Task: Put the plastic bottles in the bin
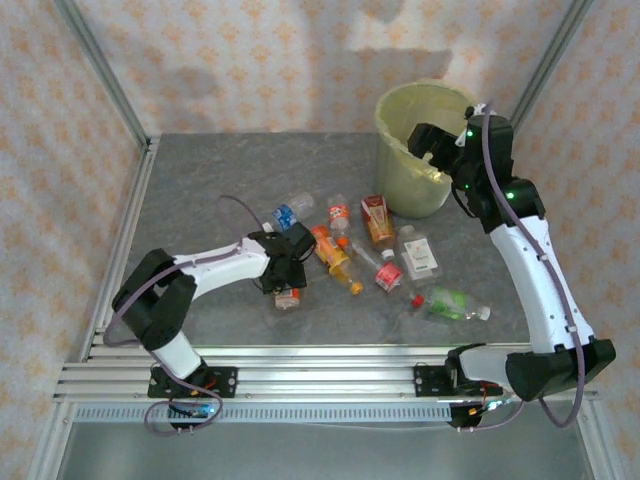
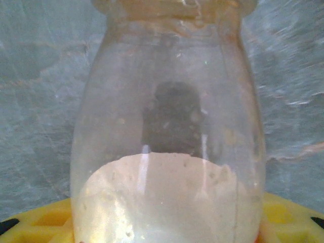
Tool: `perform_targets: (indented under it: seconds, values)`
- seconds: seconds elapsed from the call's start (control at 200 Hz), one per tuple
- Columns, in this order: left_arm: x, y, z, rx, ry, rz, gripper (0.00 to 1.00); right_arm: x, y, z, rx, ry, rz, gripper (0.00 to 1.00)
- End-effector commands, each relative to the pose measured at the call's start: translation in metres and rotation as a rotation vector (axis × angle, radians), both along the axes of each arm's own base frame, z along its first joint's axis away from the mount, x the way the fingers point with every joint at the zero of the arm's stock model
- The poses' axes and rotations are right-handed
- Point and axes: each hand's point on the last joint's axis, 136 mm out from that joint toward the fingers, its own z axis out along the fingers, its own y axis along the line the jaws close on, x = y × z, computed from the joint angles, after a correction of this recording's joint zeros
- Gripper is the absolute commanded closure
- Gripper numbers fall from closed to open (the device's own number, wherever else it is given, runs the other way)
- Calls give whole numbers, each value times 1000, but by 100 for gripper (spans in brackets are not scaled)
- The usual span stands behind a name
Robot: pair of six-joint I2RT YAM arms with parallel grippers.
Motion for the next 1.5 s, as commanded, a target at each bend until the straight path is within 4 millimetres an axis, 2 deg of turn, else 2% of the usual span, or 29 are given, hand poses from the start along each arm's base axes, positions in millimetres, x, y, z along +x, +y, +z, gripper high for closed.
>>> perform_targets:
  seconds: [0.0,0.245,0.475,0.606,0.716,1.066,1.286,1.496]
  values:
    - [14,5,39,6,-167,-47,47,-4,20,6,59,-21,76,1]
    - [43,-11,120,-83,-476,-211,48,-13,66,2,131,-4,277,1]
    - [50,-65,191,-266,-731,-552,47,-14,103,6,241,8,449,0]
    - [53,-83,222,-343,-824,-667,47,-13,118,3,277,39,515,7]
    - [58,-92,238,-395,-860,-698,47,-15,132,-1,276,58,566,14]
    - [72,-110,257,-487,-881,-727,47,-32,183,-10,214,74,714,21]
    - [70,-116,272,-530,-908,-748,48,-27,192,-17,191,89,712,30]
    - [69,-115,278,-533,-926,-743,48,-29,200,-20,204,93,735,36]
